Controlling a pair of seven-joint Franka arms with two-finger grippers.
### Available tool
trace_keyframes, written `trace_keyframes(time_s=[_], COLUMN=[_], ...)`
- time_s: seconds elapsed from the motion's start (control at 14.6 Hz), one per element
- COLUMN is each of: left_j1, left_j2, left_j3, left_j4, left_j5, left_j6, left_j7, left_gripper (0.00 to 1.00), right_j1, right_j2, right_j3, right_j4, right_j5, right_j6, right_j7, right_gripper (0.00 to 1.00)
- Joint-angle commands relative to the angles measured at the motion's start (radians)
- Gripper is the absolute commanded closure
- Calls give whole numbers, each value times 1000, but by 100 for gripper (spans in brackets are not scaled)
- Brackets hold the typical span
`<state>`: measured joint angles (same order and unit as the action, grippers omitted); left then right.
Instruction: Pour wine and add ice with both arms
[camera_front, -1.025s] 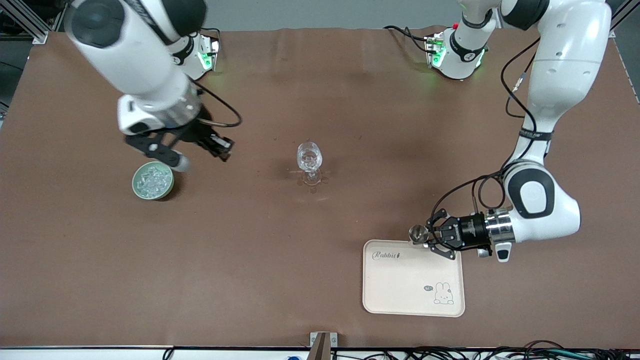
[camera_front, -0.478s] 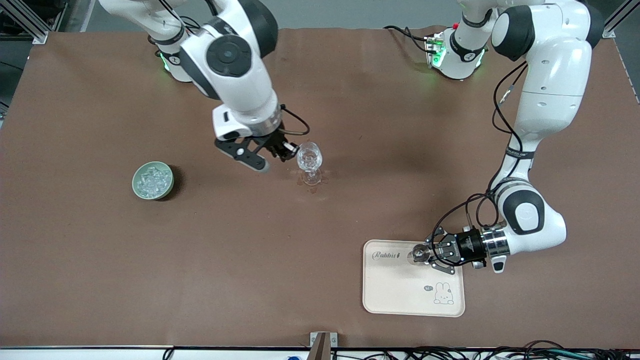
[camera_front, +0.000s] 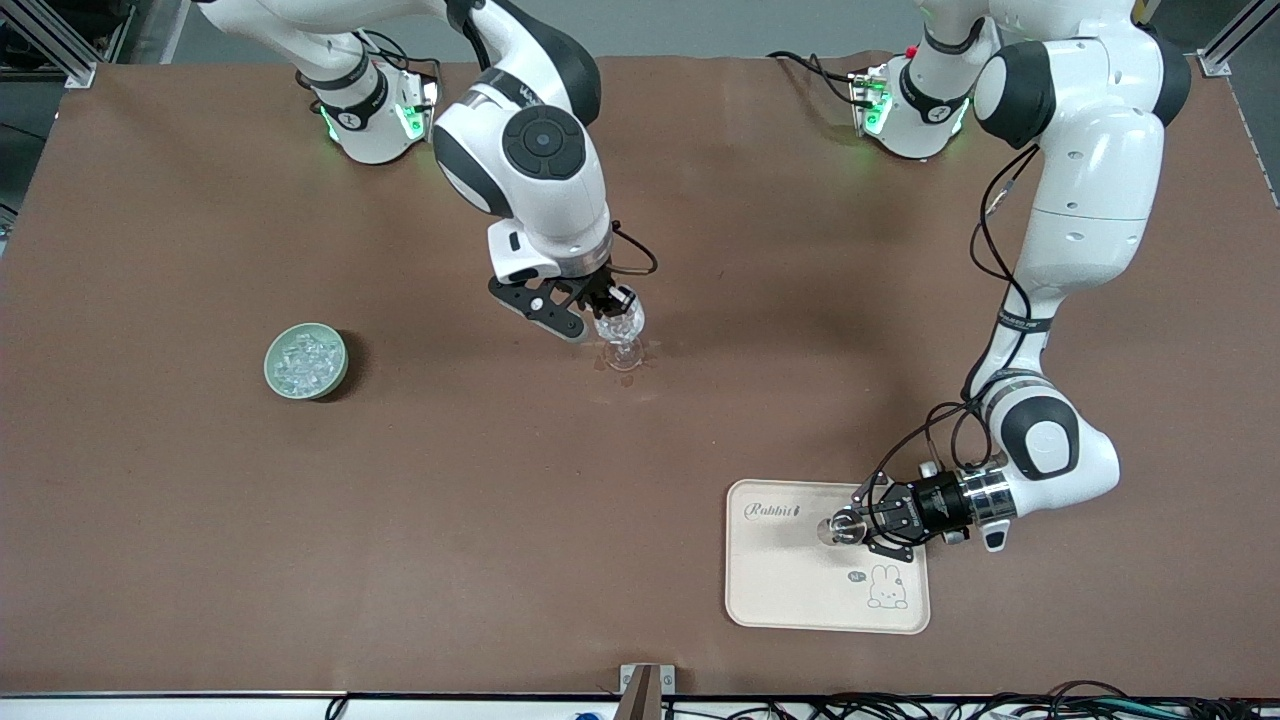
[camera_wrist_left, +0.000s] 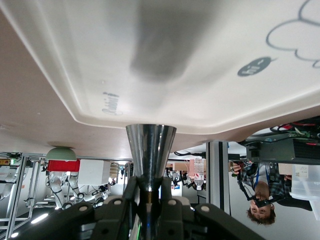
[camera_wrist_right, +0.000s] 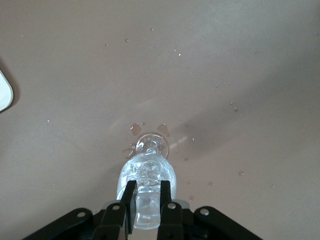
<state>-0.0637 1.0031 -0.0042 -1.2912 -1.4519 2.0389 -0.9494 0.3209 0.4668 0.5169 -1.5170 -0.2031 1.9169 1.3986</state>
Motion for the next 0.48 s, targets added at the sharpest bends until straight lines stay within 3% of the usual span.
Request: trace_keyframes(time_s=[0.0, 0.41], left_j1=[-11, -16], left_j2=[23, 42], left_j3=[13, 9], left_j4=[26, 23], left_j5=[-35, -74], left_j6=[30, 61], left_j7=[20, 81], left_gripper=[99, 99], right_j1=[6, 20], right_j2=[-1, 7], right_j3=[6, 6], right_j4=[-19, -34], right_j5=[-25, -28], right_j6=[24, 43], right_j7=[29, 39], right_gripper=[99, 98])
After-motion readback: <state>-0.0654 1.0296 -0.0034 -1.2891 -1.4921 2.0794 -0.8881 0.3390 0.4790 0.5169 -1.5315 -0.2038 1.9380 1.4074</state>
